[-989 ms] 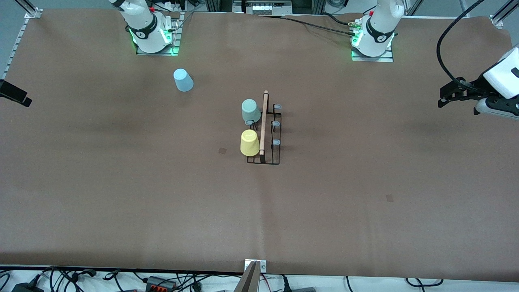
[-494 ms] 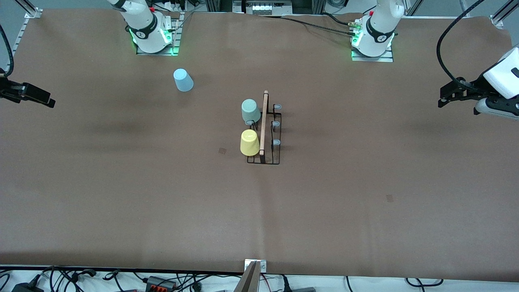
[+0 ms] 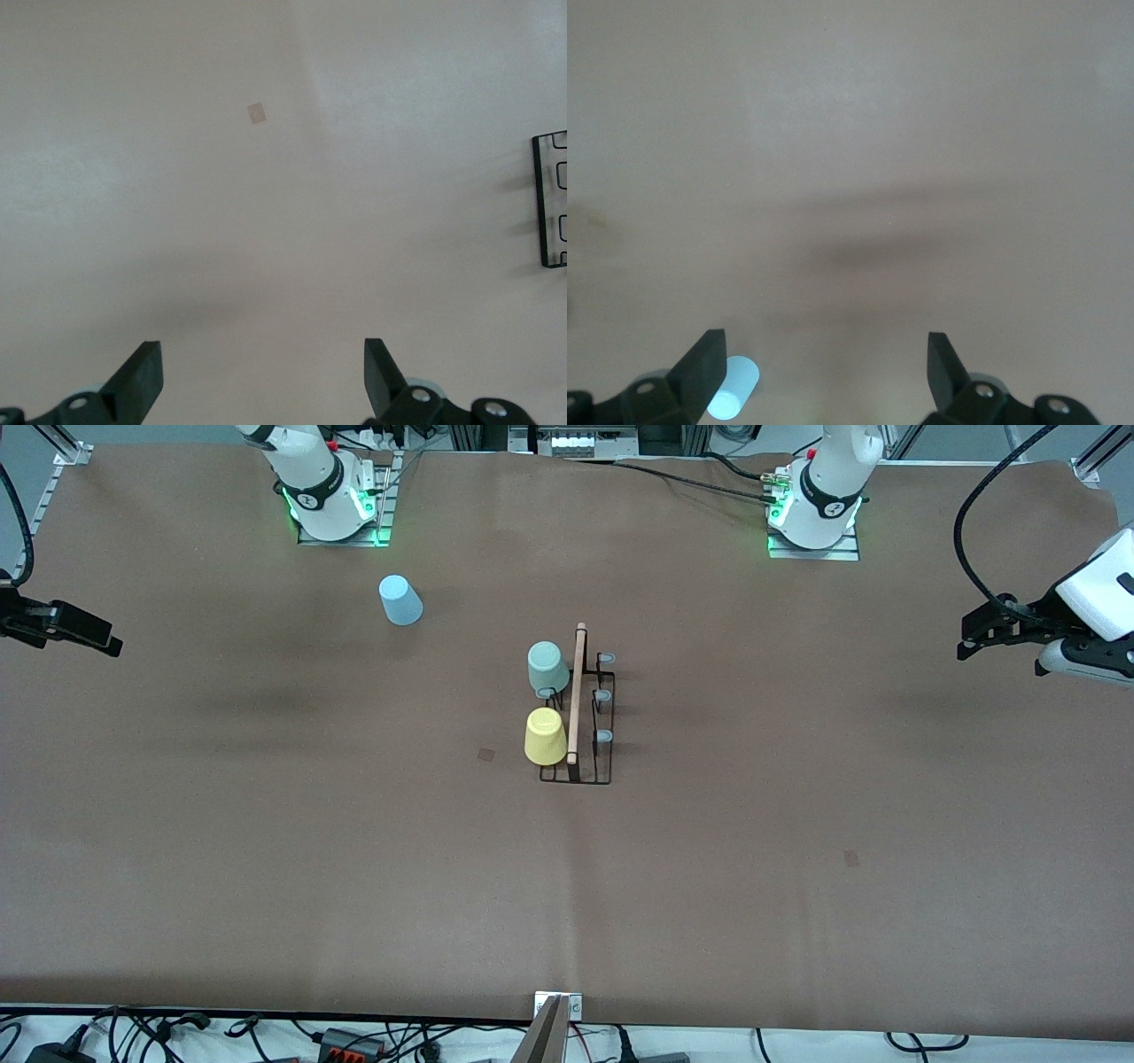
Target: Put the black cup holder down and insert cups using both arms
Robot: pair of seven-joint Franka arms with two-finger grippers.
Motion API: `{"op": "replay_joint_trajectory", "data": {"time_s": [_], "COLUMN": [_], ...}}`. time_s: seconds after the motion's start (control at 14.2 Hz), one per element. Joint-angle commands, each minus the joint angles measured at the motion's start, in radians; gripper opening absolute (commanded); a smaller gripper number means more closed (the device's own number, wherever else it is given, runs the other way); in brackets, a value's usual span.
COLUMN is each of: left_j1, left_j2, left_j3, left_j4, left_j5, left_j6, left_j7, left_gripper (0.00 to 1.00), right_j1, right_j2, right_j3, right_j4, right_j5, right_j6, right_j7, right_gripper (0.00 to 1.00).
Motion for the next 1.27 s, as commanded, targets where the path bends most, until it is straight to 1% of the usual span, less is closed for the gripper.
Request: {"op": "replay_joint_trajectory", "data": {"time_s": [0.0, 0.14, 0.35, 0.57, 1.2], "left_j1": [0.002, 0.002, 0.002, 0.002, 0.002], "left_j2": [-0.012, -0.012, -0.012, -0.012, -0.012], "left_j3": [-0.005, -0.005, -0.005, -0.005, -0.005], "left_j4": [0.000, 0.000, 0.000, 0.000, 0.000], "left_j5": [0.018, 0.018, 0.019, 0.018, 0.019], "left_j6": [0.000, 0.000, 0.000, 0.000, 0.000], "left_j7": [-0.002, -0.002, -0.002, -0.002, -0.002], "left_gripper": [1.00, 1.00, 1.00, 1.00, 1.00], "right_j1": [0.000, 0.002, 0.008, 0.005, 0.003], "right_j2": [-0.020, -0.024, -0.015, -0.015, -0.003], "right_j3": [0.004, 0.012, 0.020, 0.018, 0.018], "right_j4": [-0.012, -0.011, 0.032, 0.051, 0.054], "right_j5": [-0.016, -0.011, -0.014, -0.010, -0.007], "right_j6": [0.015, 0.006, 0.004, 0.001, -0.013], "right_j7": [-0.055, -0.038, -0.039, -0.041, -0.050], "right_gripper": [1.00, 1.00, 1.00, 1.00, 1.00]}}
